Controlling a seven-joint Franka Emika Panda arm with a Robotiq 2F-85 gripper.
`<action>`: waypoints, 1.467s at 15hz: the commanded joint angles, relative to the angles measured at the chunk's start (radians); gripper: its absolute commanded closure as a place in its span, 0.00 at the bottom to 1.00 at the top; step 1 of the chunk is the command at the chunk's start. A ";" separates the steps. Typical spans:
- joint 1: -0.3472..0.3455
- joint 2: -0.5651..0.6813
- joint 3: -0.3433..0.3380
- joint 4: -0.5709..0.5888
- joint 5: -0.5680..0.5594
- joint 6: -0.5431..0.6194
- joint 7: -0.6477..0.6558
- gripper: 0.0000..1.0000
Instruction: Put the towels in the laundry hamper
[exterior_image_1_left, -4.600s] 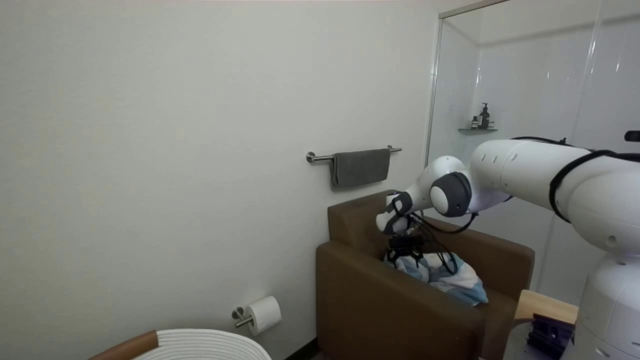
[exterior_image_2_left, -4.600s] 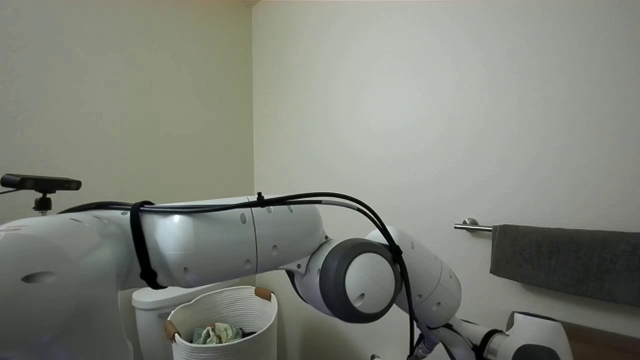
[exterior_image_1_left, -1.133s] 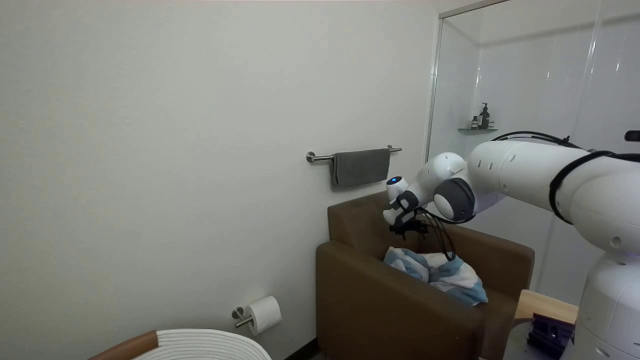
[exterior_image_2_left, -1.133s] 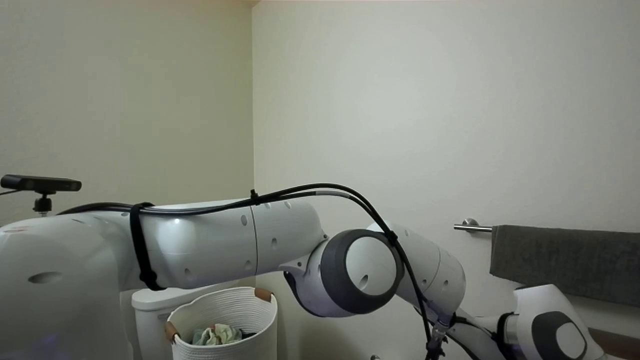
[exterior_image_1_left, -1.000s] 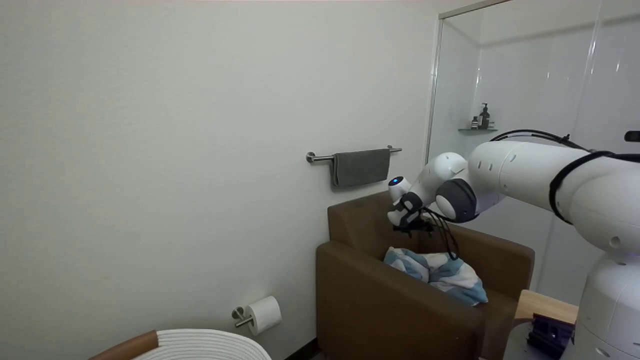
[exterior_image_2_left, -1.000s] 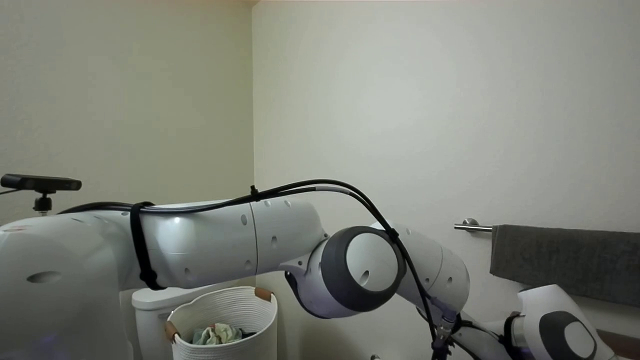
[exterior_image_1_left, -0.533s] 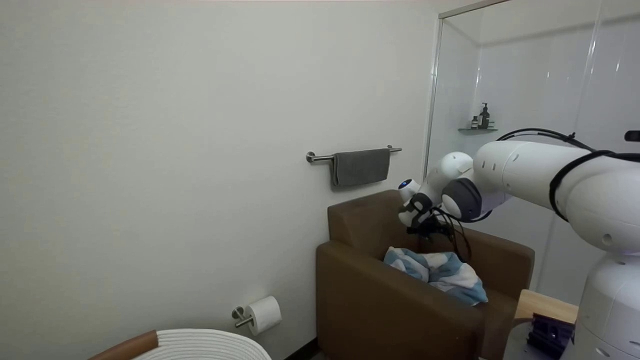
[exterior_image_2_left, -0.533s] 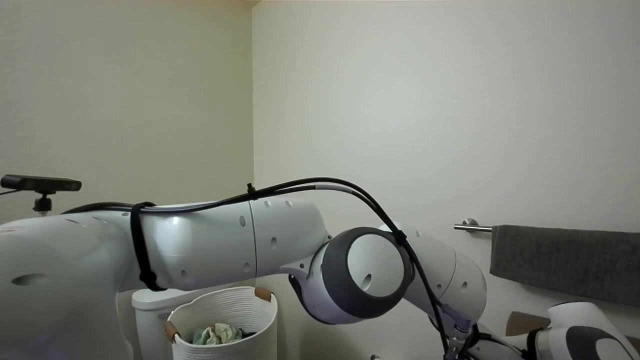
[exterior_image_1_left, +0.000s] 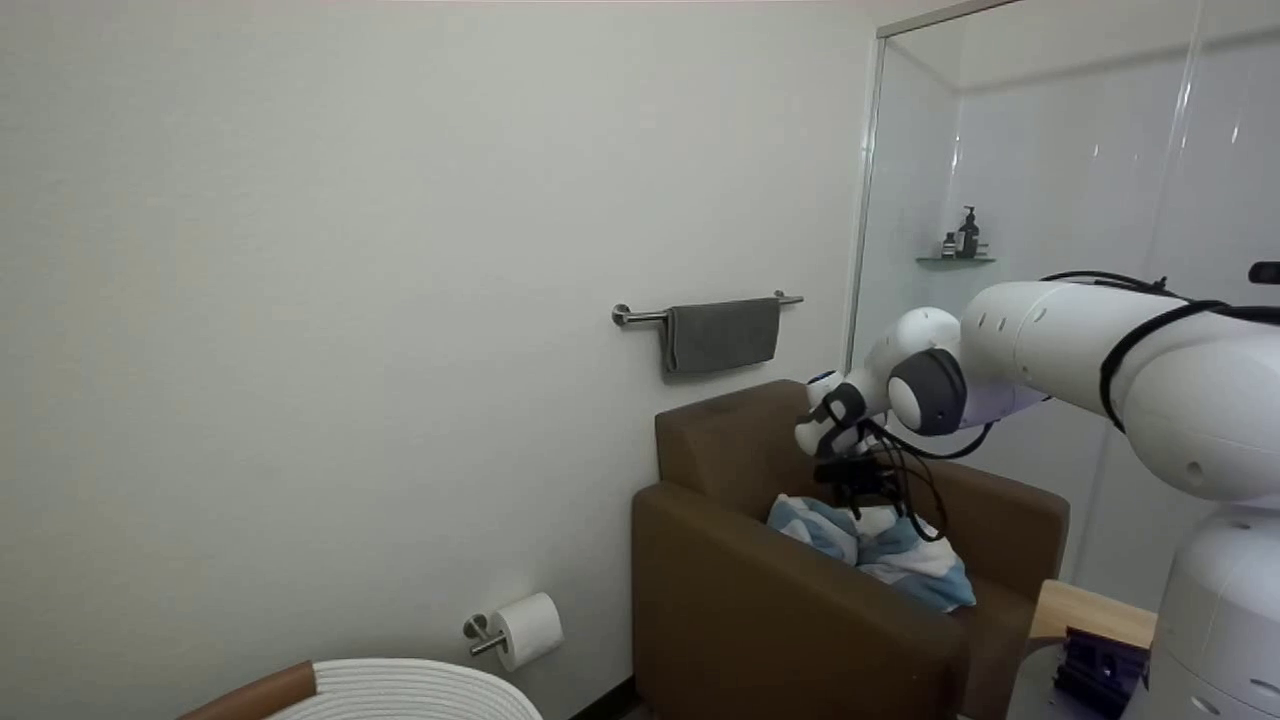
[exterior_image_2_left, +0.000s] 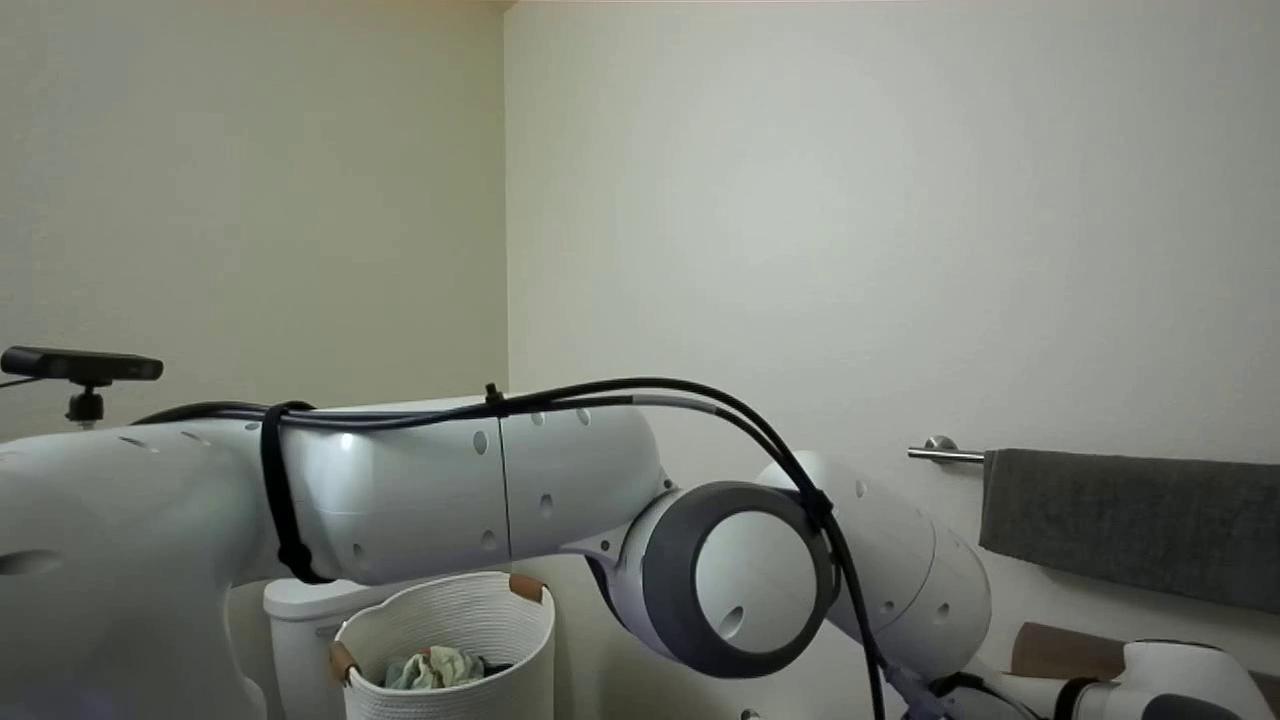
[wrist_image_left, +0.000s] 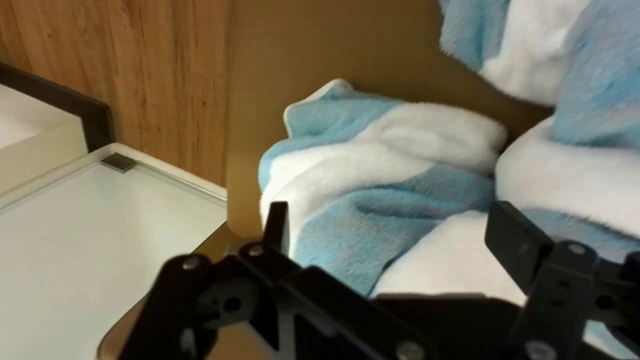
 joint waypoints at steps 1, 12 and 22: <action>0.032 0.000 0.064 -0.013 0.039 -0.003 -0.150 0.00; 0.094 0.001 0.139 -0.043 0.128 0.306 -0.491 0.00; 0.063 0.002 0.213 -0.116 0.255 0.385 -0.695 0.00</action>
